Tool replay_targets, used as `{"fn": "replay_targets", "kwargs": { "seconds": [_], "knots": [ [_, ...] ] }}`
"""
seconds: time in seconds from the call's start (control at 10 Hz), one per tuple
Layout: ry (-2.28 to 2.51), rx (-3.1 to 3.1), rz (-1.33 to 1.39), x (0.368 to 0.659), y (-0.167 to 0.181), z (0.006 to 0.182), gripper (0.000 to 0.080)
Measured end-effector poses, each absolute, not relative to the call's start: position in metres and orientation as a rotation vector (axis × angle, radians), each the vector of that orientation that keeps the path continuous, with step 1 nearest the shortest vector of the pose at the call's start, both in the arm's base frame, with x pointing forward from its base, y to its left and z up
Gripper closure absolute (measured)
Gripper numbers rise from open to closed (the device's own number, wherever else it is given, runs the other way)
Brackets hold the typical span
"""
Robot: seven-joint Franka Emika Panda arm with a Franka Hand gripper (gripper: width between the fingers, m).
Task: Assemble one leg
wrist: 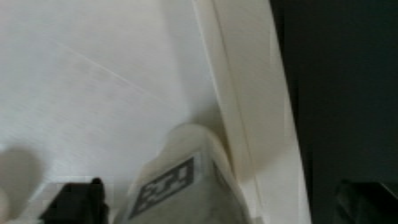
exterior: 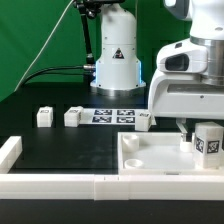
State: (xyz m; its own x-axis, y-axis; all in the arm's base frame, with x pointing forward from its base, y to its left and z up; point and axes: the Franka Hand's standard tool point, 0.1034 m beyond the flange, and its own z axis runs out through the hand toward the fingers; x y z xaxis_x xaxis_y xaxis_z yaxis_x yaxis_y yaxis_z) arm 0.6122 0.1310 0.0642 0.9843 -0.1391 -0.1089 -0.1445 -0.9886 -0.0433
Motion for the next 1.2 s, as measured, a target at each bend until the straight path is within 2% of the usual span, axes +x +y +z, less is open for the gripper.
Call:
{"fn": "replay_targets", "kwargs": {
  "seconds": [0.3,0.4,0.6,0.7,0.8,1.2],
  "knots": [
    [-0.299,-3.054,0.154,0.6132,0.1227,0.0648,0.0151],
    [-0.302,-3.054,0.155,0.6130,0.1227,0.0644,0.0151],
    [-0.302,-3.054,0.155,0.6130,0.1225,0.0643,0.0417],
    [-0.301,-3.054,0.155,0.6130,0.1223,0.0643,0.0417],
    [-0.301,-3.054,0.155,0.6130,0.1220,0.0642,0.0508],
    [-0.159,-3.067,0.159,0.6132,0.1224,0.0642,0.0508]
  ]
}}
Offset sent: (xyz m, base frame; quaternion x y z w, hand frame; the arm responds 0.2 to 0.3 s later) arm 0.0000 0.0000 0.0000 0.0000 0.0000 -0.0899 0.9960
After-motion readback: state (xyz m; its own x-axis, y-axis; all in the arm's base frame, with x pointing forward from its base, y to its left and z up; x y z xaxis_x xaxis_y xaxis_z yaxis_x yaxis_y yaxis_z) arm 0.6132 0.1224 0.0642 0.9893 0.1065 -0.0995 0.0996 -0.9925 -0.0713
